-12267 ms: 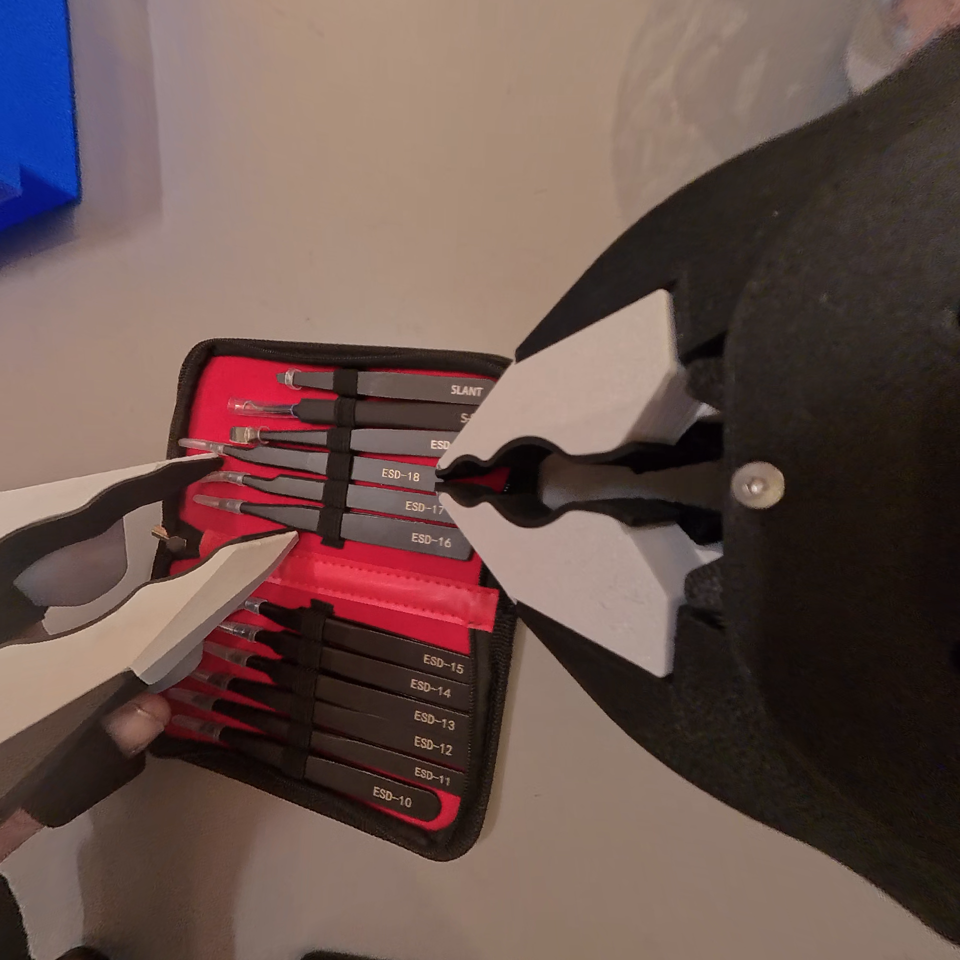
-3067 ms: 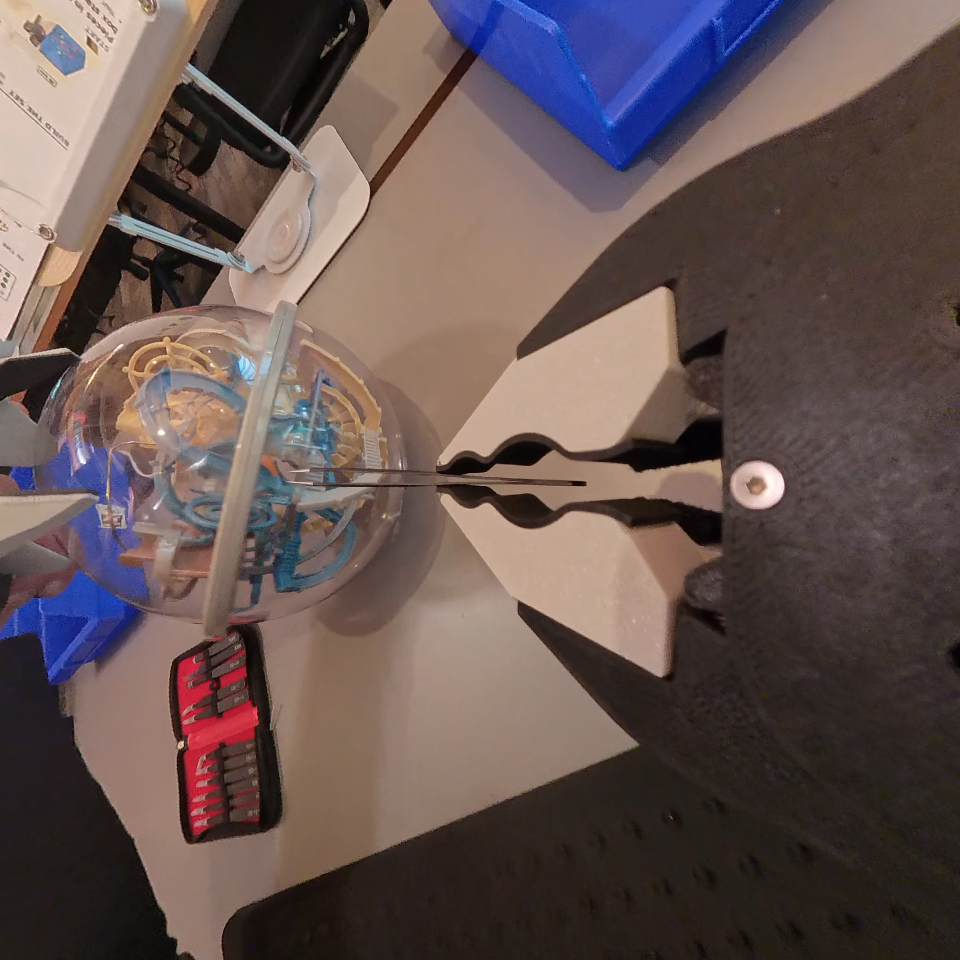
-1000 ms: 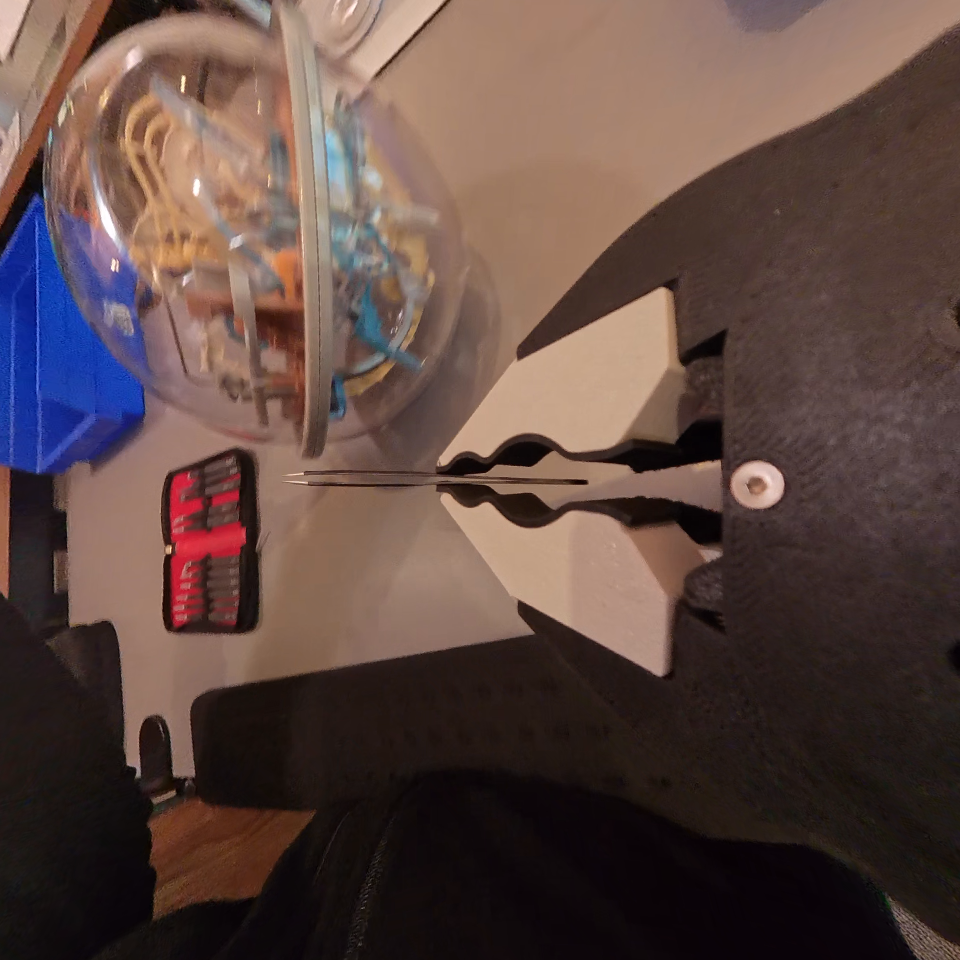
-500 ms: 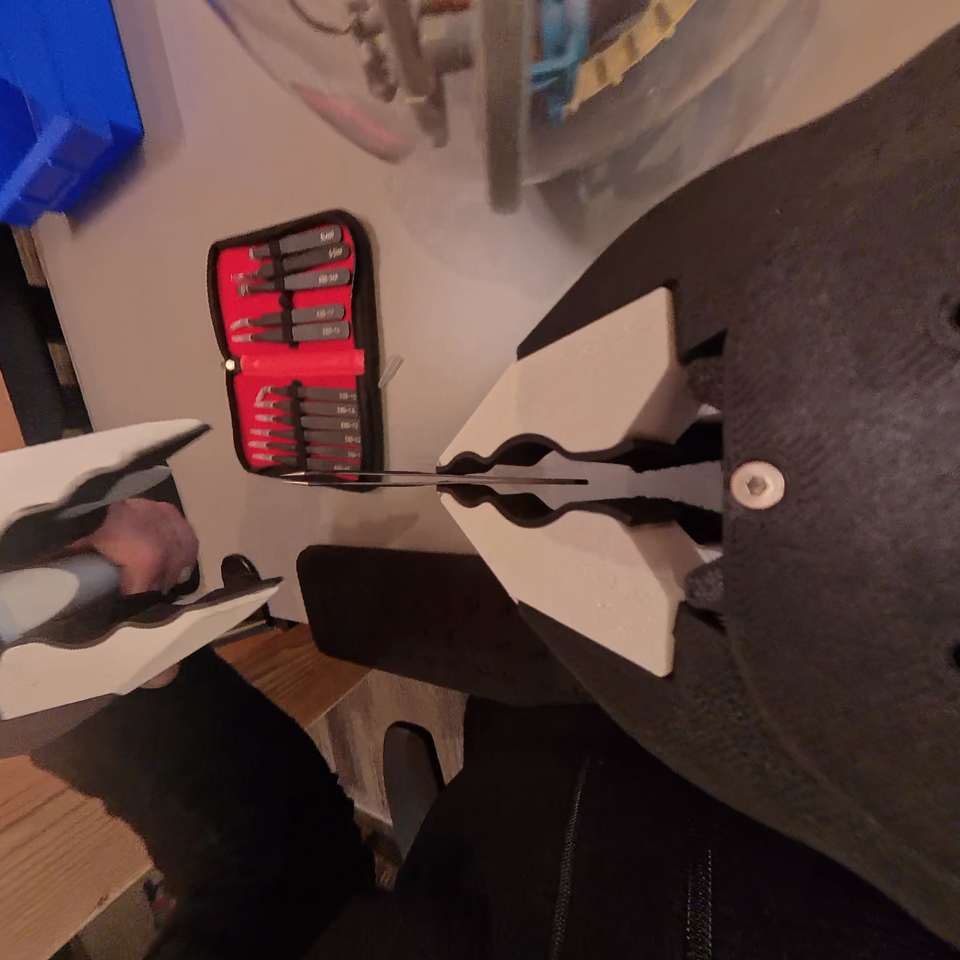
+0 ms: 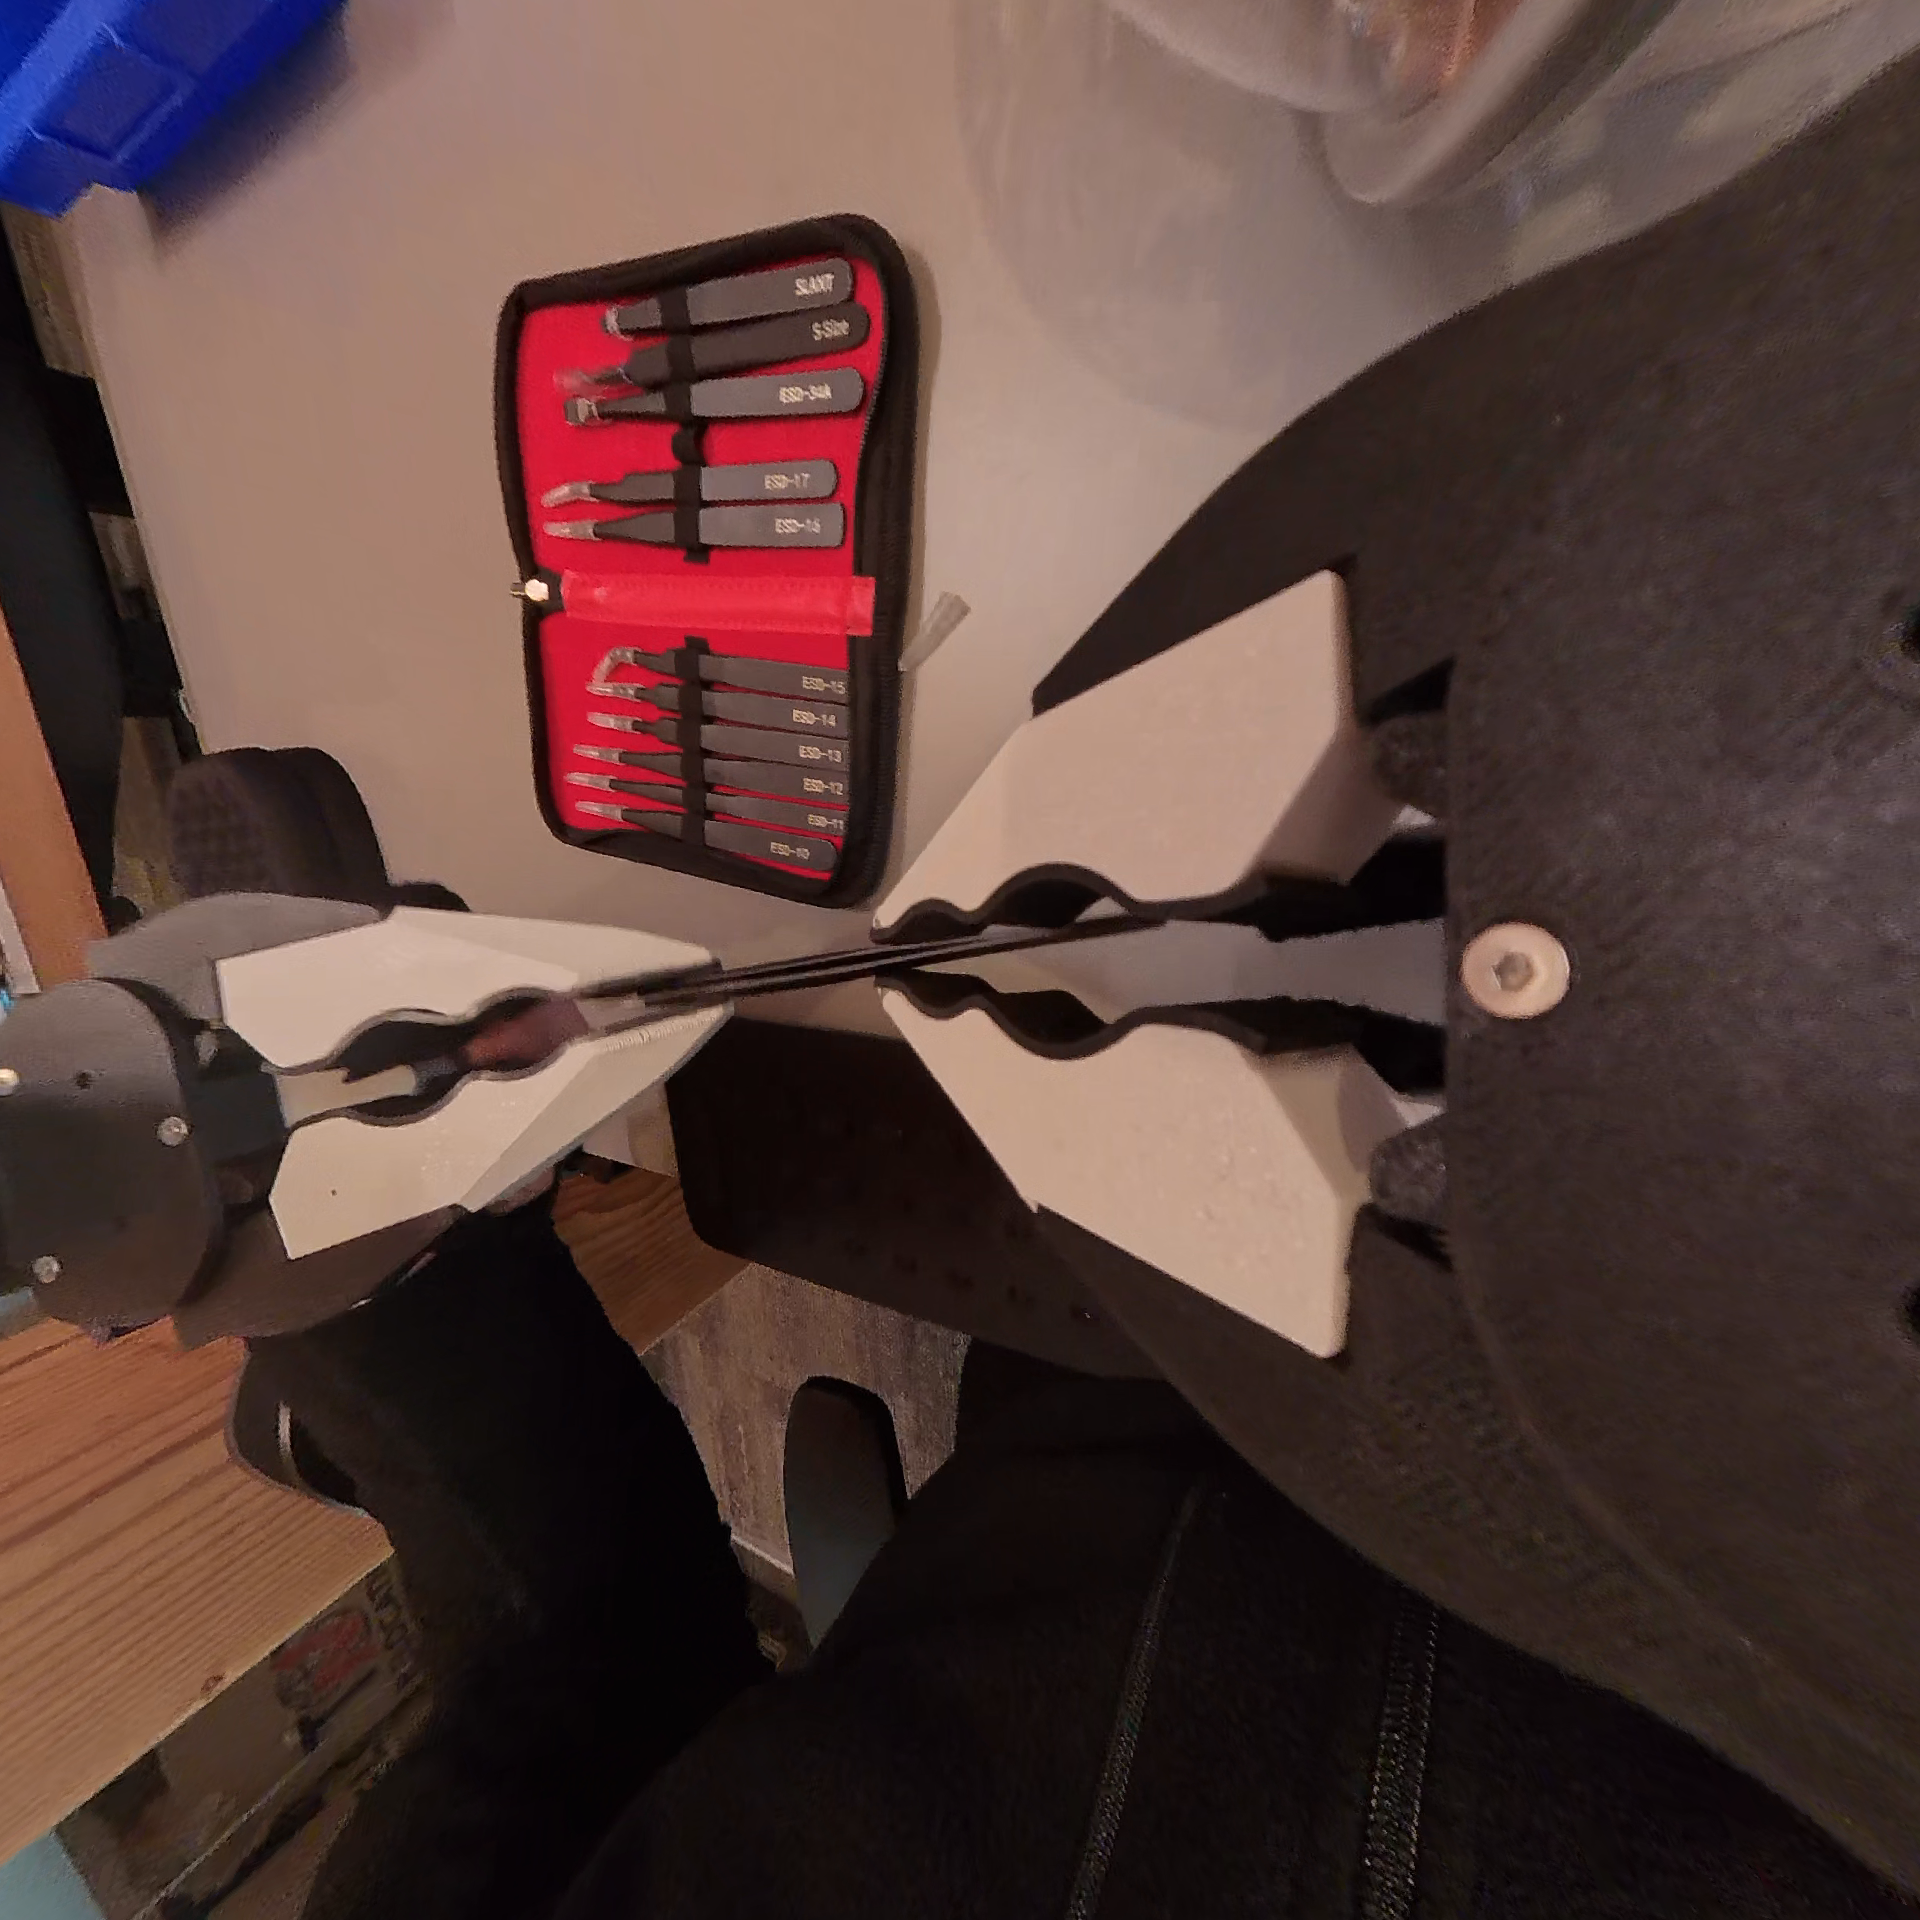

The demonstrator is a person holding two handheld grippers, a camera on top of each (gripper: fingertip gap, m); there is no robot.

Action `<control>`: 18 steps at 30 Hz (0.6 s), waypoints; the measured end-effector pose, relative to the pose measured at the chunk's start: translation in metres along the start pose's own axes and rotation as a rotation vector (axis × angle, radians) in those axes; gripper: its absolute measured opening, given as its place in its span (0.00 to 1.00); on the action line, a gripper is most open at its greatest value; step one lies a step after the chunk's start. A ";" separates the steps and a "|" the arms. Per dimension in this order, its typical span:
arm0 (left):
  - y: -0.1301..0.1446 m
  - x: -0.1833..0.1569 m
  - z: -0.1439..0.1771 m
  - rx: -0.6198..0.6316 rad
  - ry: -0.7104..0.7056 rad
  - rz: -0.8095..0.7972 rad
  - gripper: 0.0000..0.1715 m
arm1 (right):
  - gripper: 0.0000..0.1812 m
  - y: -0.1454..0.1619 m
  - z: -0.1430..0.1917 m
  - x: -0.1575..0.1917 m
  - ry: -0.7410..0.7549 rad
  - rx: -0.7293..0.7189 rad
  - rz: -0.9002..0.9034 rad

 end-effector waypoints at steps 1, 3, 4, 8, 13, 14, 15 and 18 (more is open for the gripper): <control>0.003 0.002 0.003 -0.021 -0.009 0.049 0.01 | 0.02 -0.003 -0.002 -0.001 0.043 0.000 0.032; 0.009 0.008 0.009 -0.068 0.010 0.198 0.00 | 0.12 -0.010 -0.003 -0.001 0.197 0.012 0.197; 0.013 0.011 0.011 -0.089 0.023 0.266 0.00 | 0.13 -0.013 -0.004 0.002 0.272 0.034 0.311; 0.024 0.016 0.015 -0.107 0.083 0.442 0.00 | 0.13 -0.019 -0.020 0.017 0.471 0.183 0.728; 0.019 0.015 0.020 -0.145 0.165 0.535 0.00 | 0.05 -0.018 -0.040 0.008 0.594 0.283 0.972; 0.020 0.016 0.021 -0.149 0.171 0.556 0.00 | 0.04 -0.018 -0.042 0.007 0.603 0.282 0.992; 0.021 0.018 0.022 -0.153 0.183 0.574 0.01 | 0.04 -0.019 -0.043 0.006 0.595 0.277 0.994; 0.023 0.023 0.023 -0.175 0.188 0.600 0.01 | 0.03 -0.021 -0.045 0.002 0.570 0.275 0.942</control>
Point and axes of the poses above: each gripper's, where its closed fingertips meet, z back along the fingers, y out of its underside, x = y × z across the jaws, the point moved 6 cm from there along z, back along the fingers, and after that the axes turned 4 degrees about x, right-handed, at the moved point
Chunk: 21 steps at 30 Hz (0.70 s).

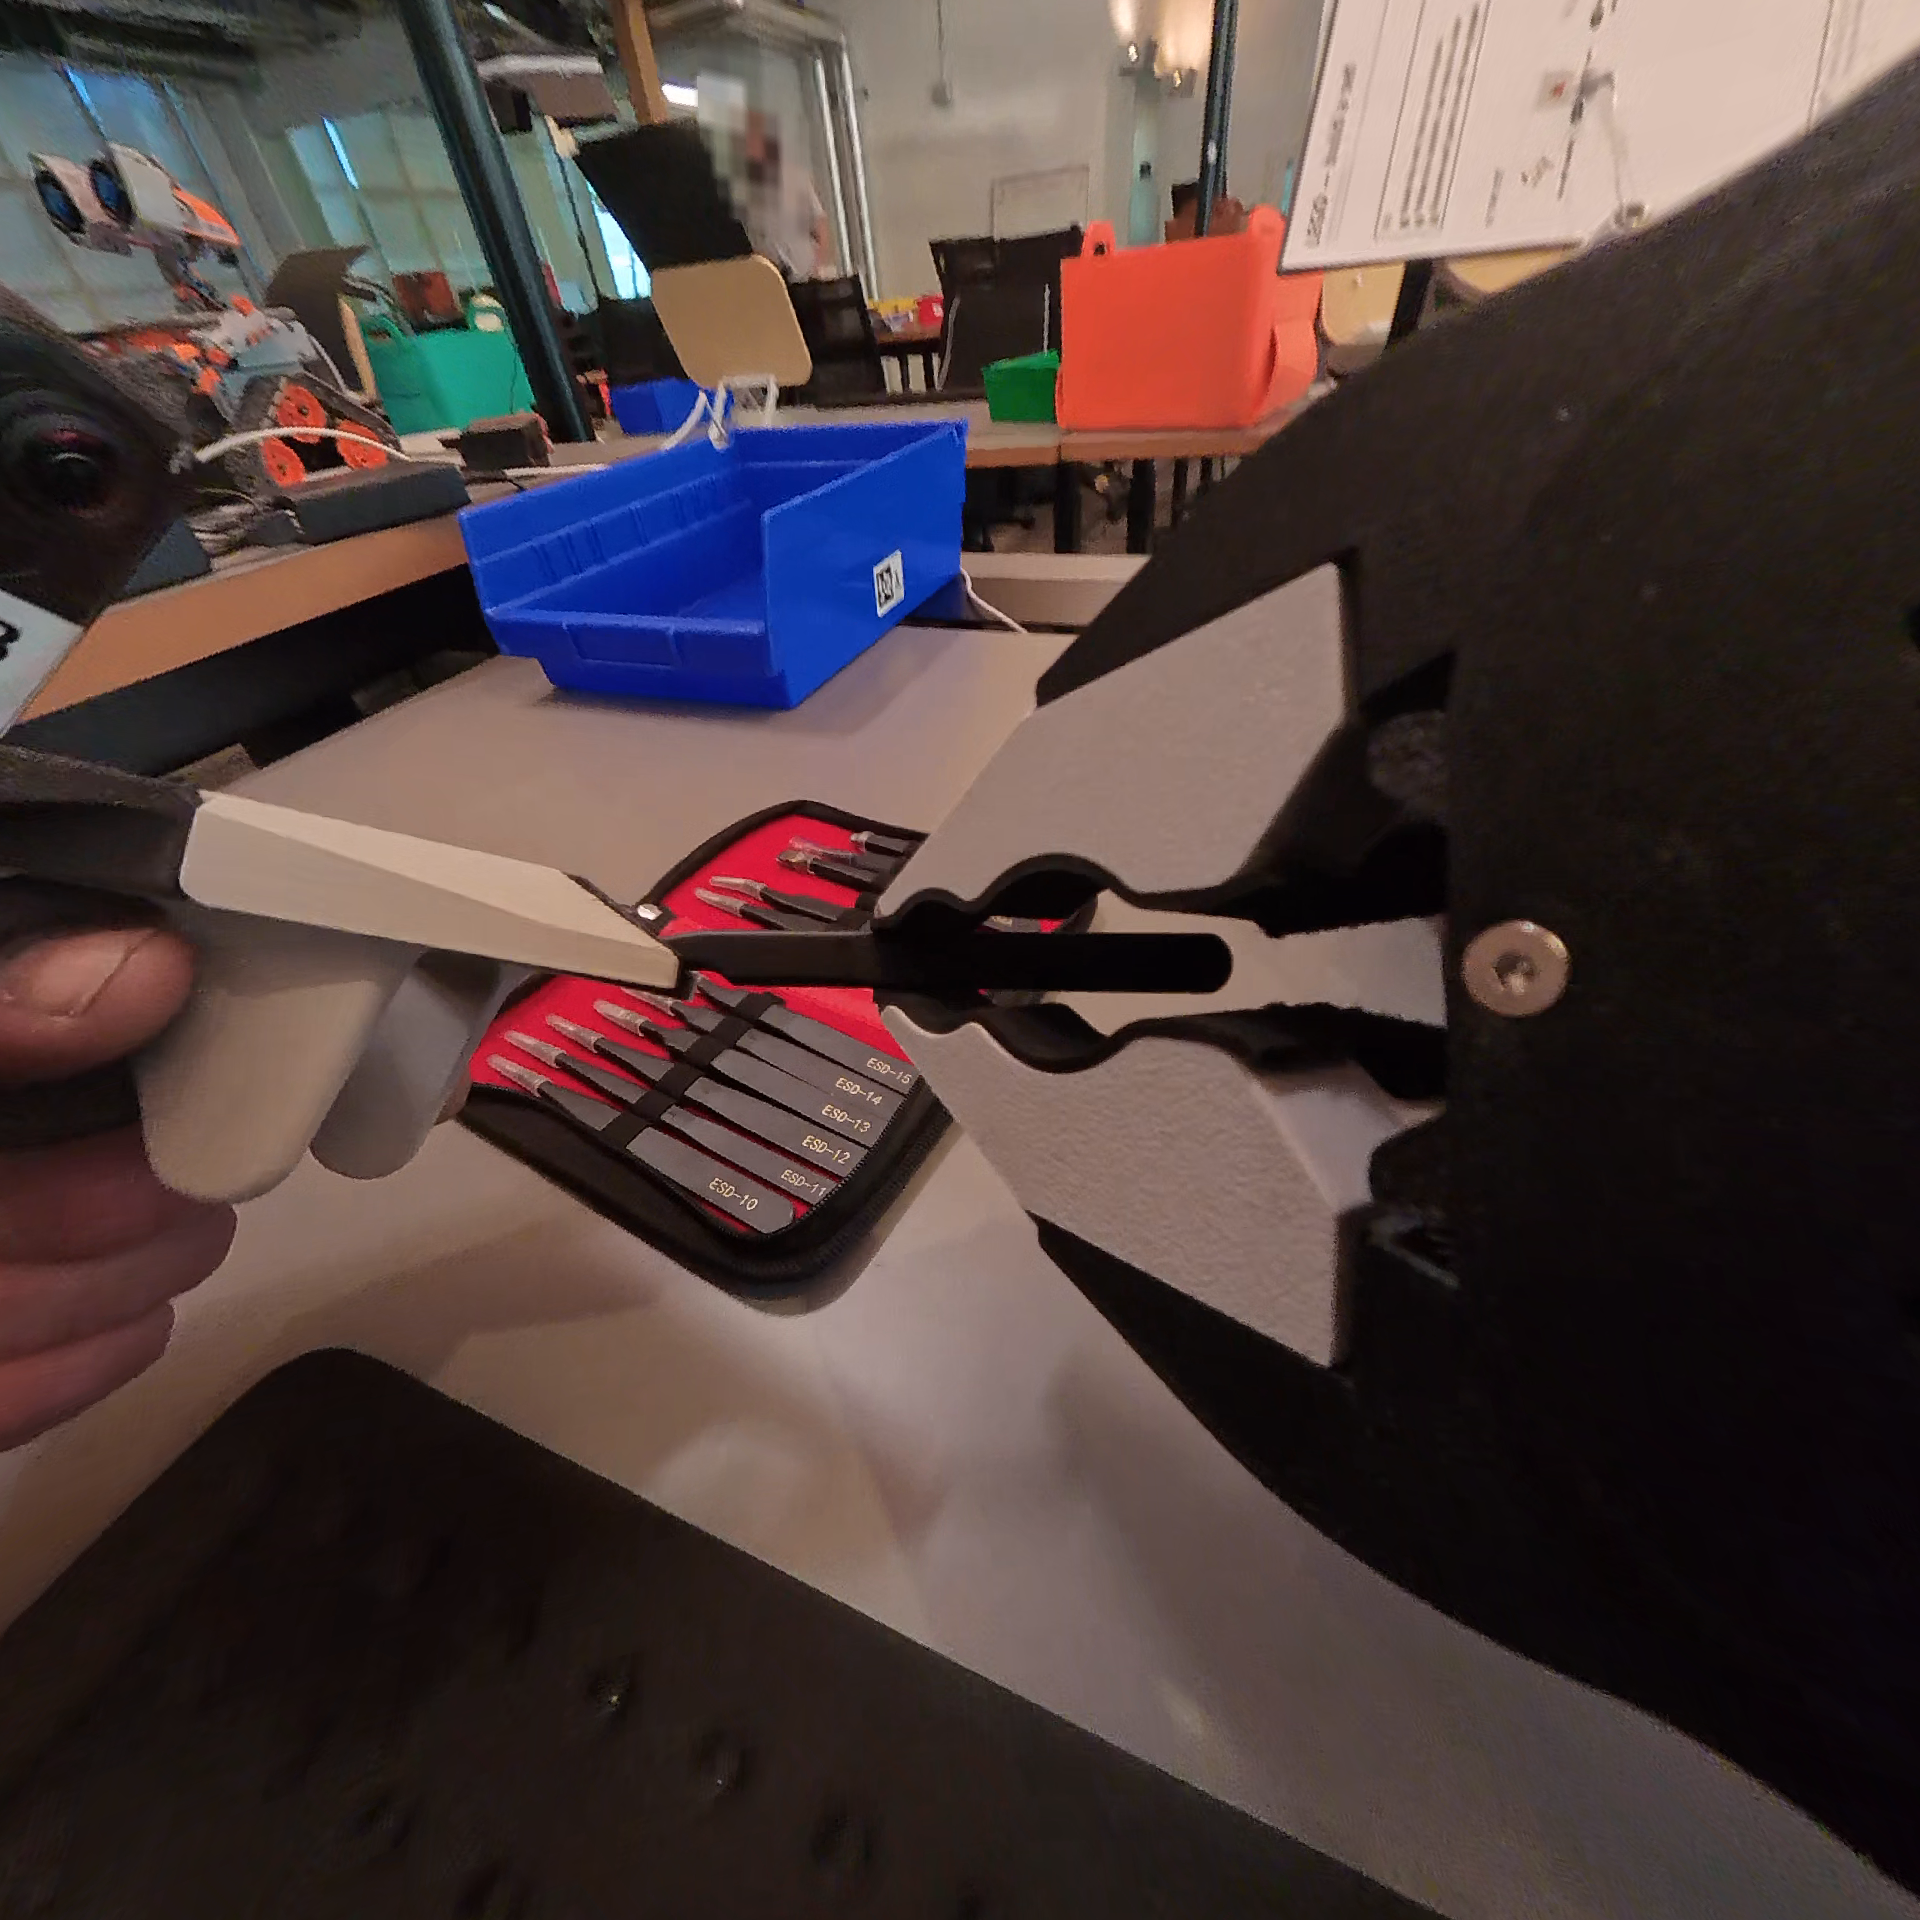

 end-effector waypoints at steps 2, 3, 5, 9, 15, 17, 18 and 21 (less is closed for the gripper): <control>-0.004 0.002 0.000 -0.025 -0.013 -0.014 0.02 | 0.03 0.003 -0.002 -0.003 -0.036 -0.010 -0.073; -0.006 0.003 -0.001 -0.034 -0.023 -0.027 0.02 | 0.03 0.005 -0.002 -0.004 -0.061 -0.018 -0.125; -0.011 0.007 -0.002 -0.047 -0.104 -0.082 0.10 | 0.03 0.013 0.000 -0.005 -0.104 -0.018 -0.210; -0.015 0.018 -0.007 0.014 -0.292 -0.236 0.17 | 0.03 0.044 0.010 0.000 -0.160 0.032 -0.361; -0.009 0.037 -0.047 0.302 -0.555 -0.581 0.15 | 0.03 0.091 0.027 0.009 -0.198 0.118 -0.520; -0.010 0.044 -0.060 0.364 -0.612 -0.646 0.14 | 0.03 0.100 0.030 0.011 -0.198 0.135 -0.545; -0.008 0.049 -0.066 0.410 -0.632 -0.667 0.14 | 0.03 0.105 0.031 0.013 -0.199 0.144 -0.555; -0.007 0.064 -0.073 0.527 -0.728 -0.732 0.11 | 0.03 0.114 0.032 0.016 -0.210 0.152 -0.585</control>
Point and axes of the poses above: each gripper's, where its closed fingertips meet, z back along the fingers, y out of its underside, x = y × z across the jaws, the point moved 6 cm from there along z, back along the fingers, and after that the axes turned 4 degrees about x, right-handed, at the moved point
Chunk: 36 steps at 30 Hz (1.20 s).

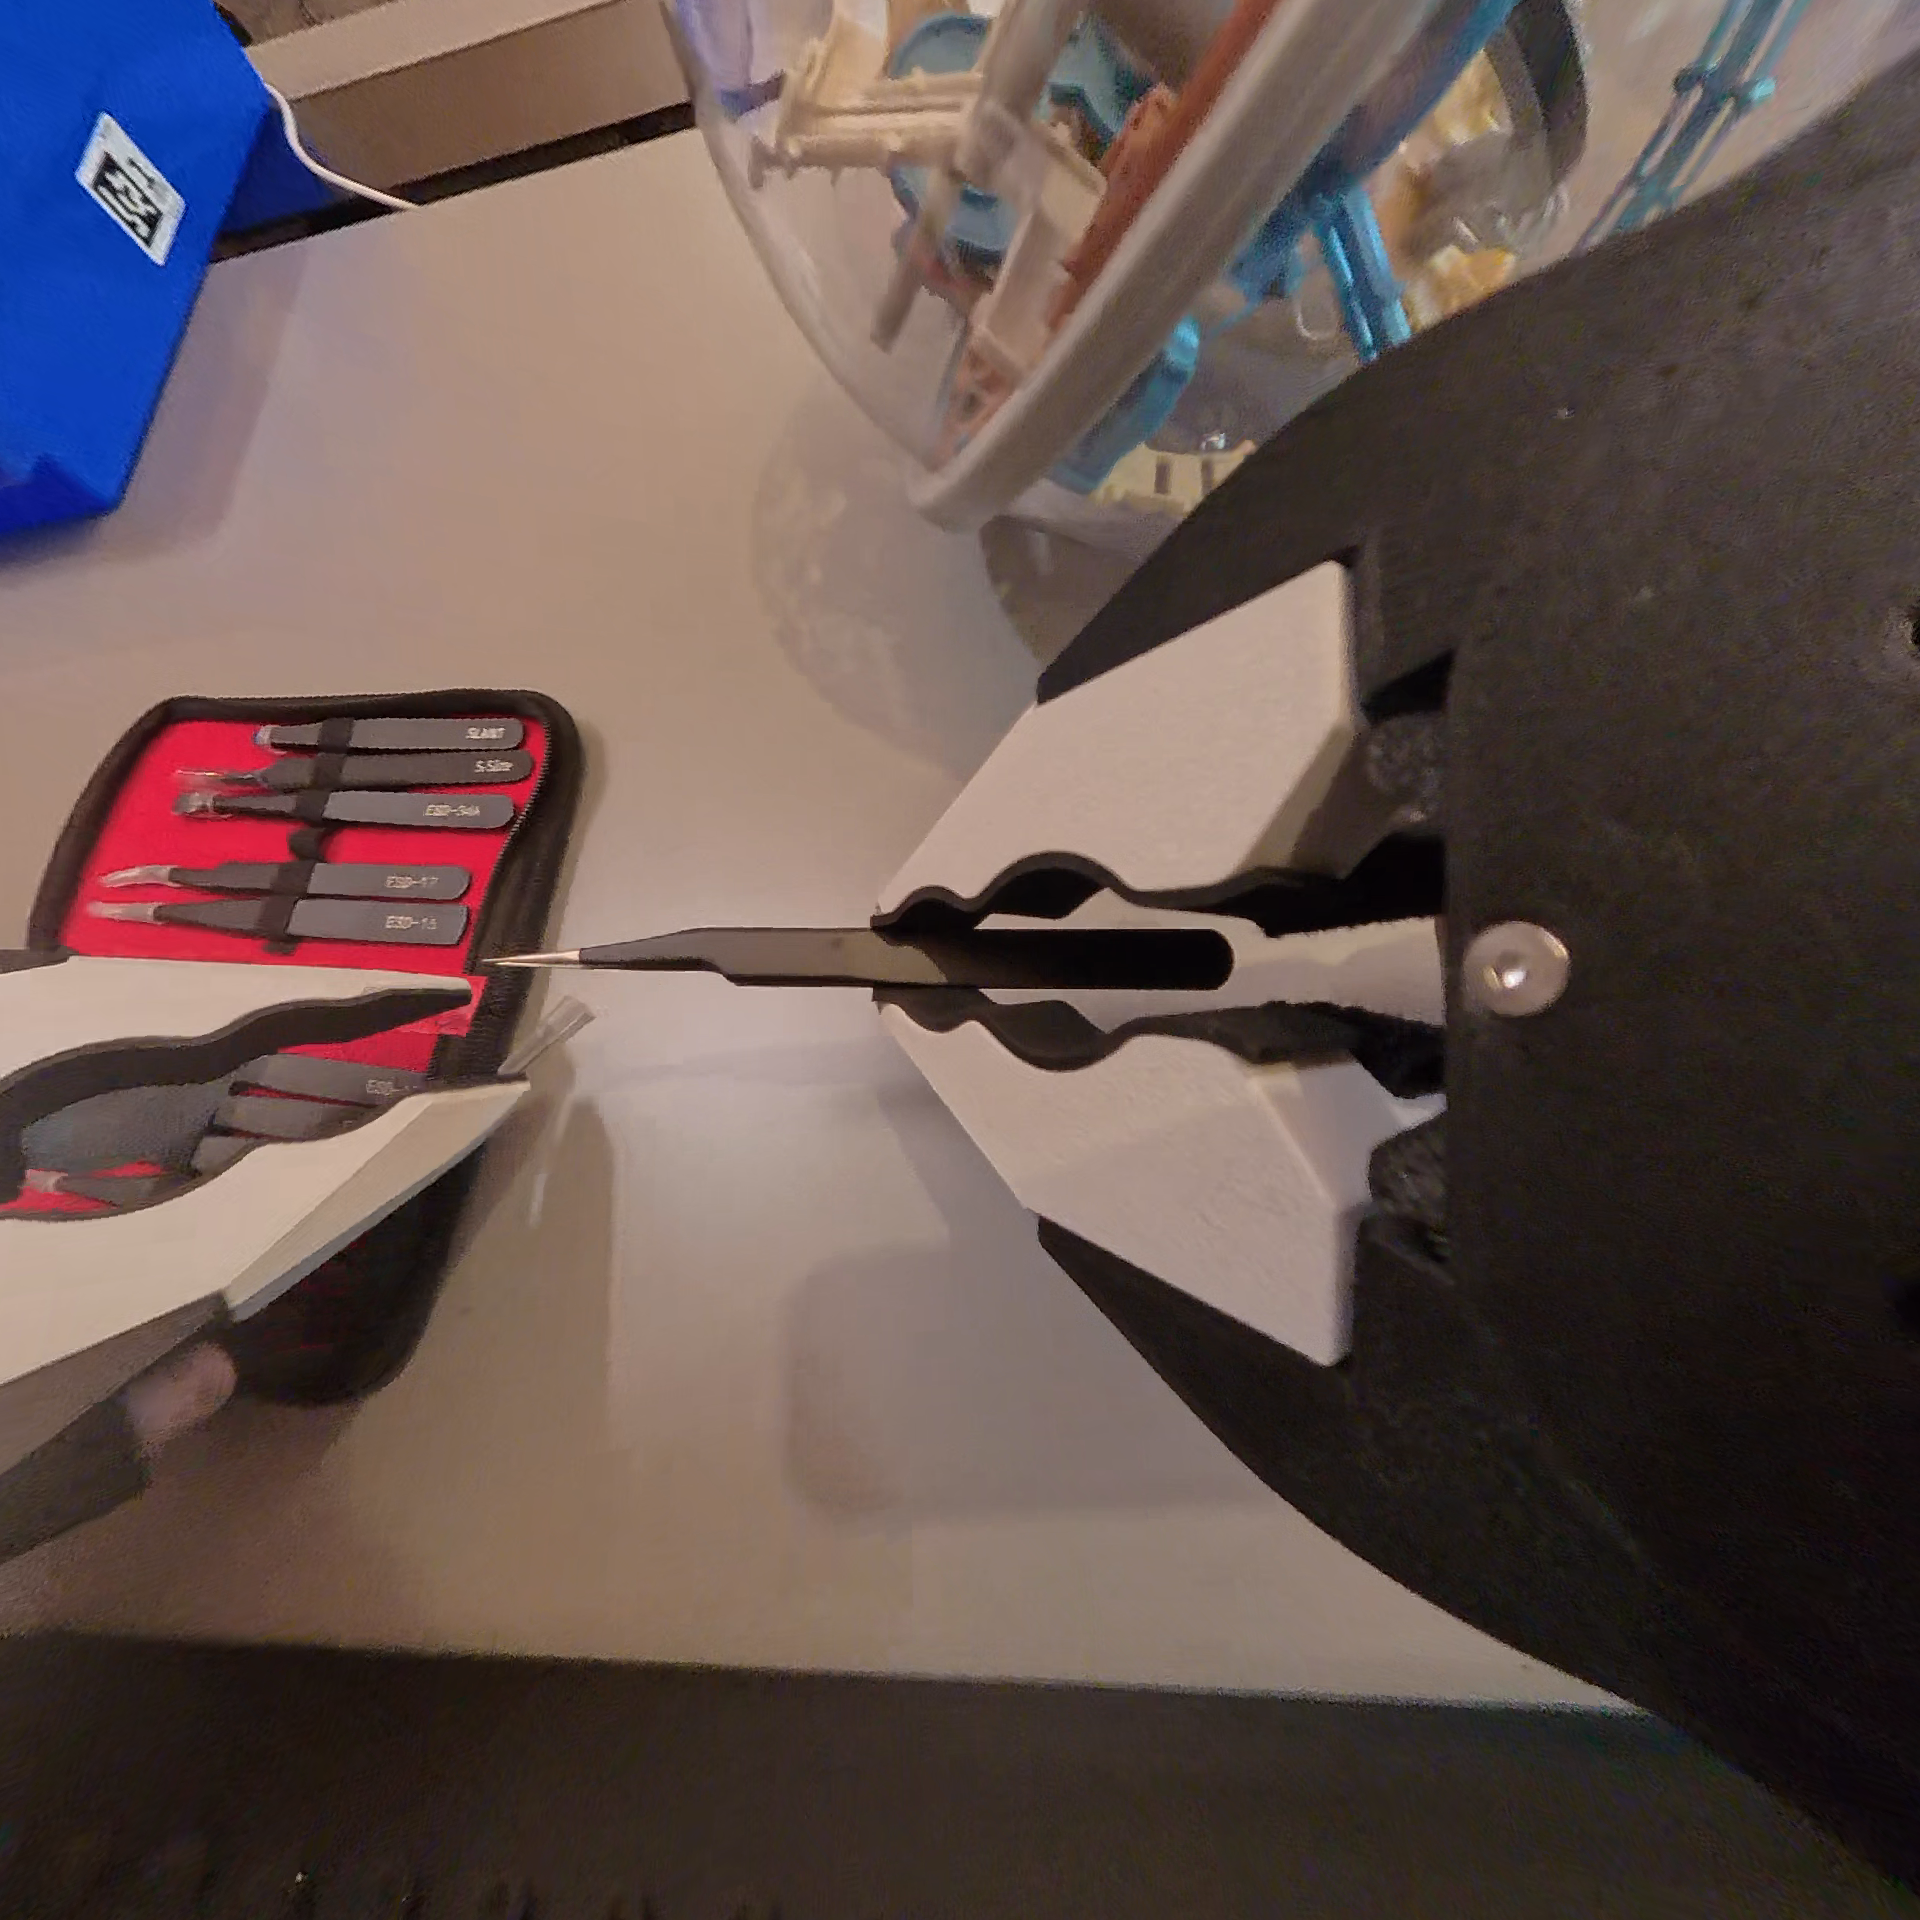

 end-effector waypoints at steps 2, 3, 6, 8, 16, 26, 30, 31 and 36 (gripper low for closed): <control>-0.002 -0.001 -0.006 0.010 0.028 0.010 0.11 | 0.03 0.002 -0.001 0.000 -0.010 0.001 -0.006; -0.002 -0.001 -0.008 0.021 0.046 0.013 0.10 | 0.03 0.003 -0.002 0.000 -0.018 -0.001 -0.010; -0.004 0.000 -0.013 0.029 0.062 0.040 0.03 | 0.04 0.006 -0.004 -0.001 -0.052 -0.009 -0.035; -0.005 0.001 -0.014 0.026 0.061 0.033 0.01 | 0.04 0.007 -0.005 -0.001 -0.083 -0.020 -0.065; -0.007 -0.014 -0.005 -0.083 0.081 -0.051 0.01 | 0.04 0.013 -0.008 0.001 -0.178 0.007 -0.111; -0.007 -0.025 -0.005 -0.082 0.119 -0.092 0.01 | 0.05 0.017 -0.015 0.019 -0.353 0.215 -0.044; -0.005 -0.027 -0.004 -0.087 0.126 -0.091 0.01 | 0.10 0.015 -0.014 0.020 -0.335 0.211 -0.042; -0.005 -0.027 -0.004 -0.090 0.125 -0.089 0.01 | 0.08 0.012 -0.013 0.021 -0.320 0.188 -0.032; -0.005 -0.028 -0.002 -0.105 0.122 -0.085 0.01 | 0.11 0.004 -0.021 0.031 -0.277 0.154 -0.027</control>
Point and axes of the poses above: each gripper's, where its closed fingertips meet, z back along the fingers, y out of its underside, x = y × z across the jaws, the point moved 6 cm from there along z, back along the fingers, and after that the axes turned 4 degrees about x, right-handed, at the moved point
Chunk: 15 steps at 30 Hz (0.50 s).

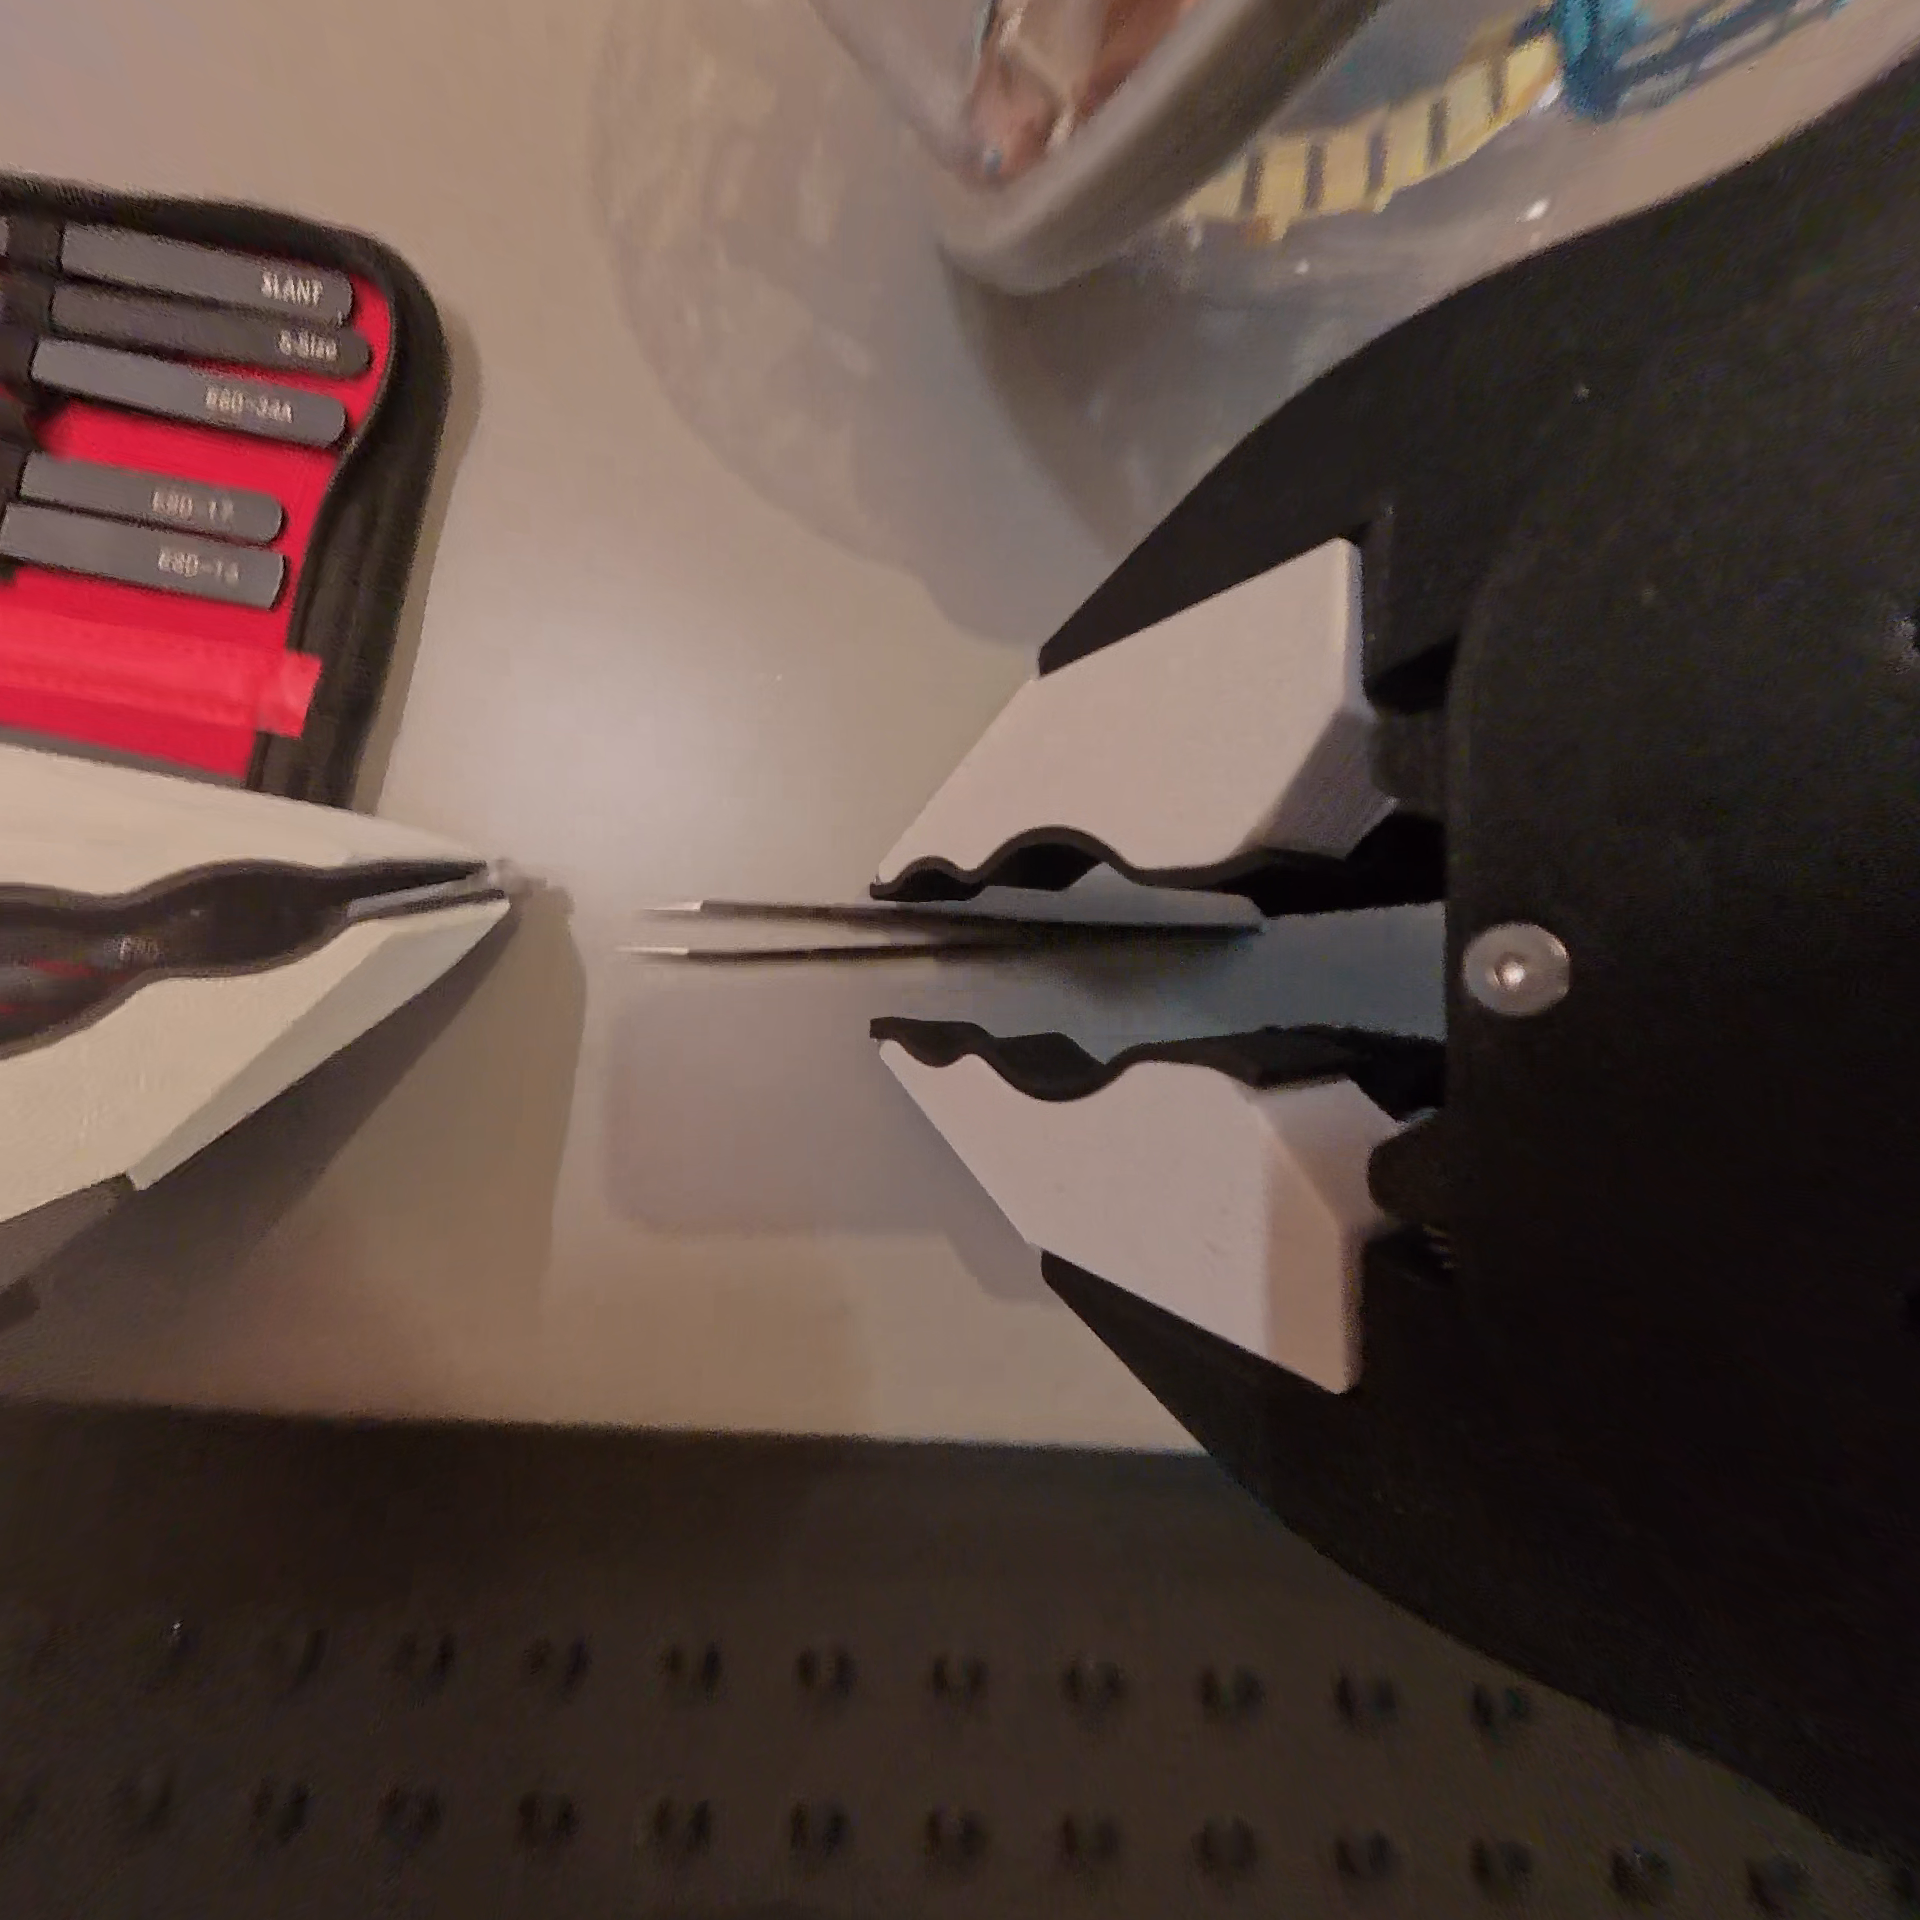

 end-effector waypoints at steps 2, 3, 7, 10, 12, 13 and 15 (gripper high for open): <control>0.001 -0.001 0.000 -0.004 0.000 0.001 0.01 | 0.10 -0.004 -0.004 0.001 0.026 -0.020 -0.002; 0.001 -0.001 0.001 -0.007 0.002 0.003 0.01 | 0.07 -0.004 -0.005 0.000 0.044 -0.026 -0.008; 0.003 -0.003 0.002 -0.010 0.007 0.003 0.01 | 0.07 -0.004 -0.005 -0.004 0.039 -0.046 -0.035; 0.003 -0.004 0.003 -0.019 0.014 -0.003 0.01 | 0.06 -0.004 -0.008 -0.007 -0.003 -0.072 -0.061; 0.002 -0.004 0.003 -0.022 0.015 -0.014 0.01 | 0.03 -0.005 -0.009 -0.009 -0.025 -0.074 -0.073; 0.002 -0.004 0.003 -0.023 0.017 -0.016 0.01 | 0.02 -0.006 -0.009 -0.009 -0.039 -0.077 -0.078; 0.001 -0.004 0.005 -0.038 0.011 -0.030 0.01 | 0.01 -0.006 -0.010 -0.008 -0.062 -0.094 -0.091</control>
Point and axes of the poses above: each gripper's, where its closed fingertips meet, z back along the fingers, y out of its underside, x = y × z across the jaws, the point moved 6 cm from there along z, back along the fingers, and after that the axes turned 4 degrees about x, right-handed, at the moved point
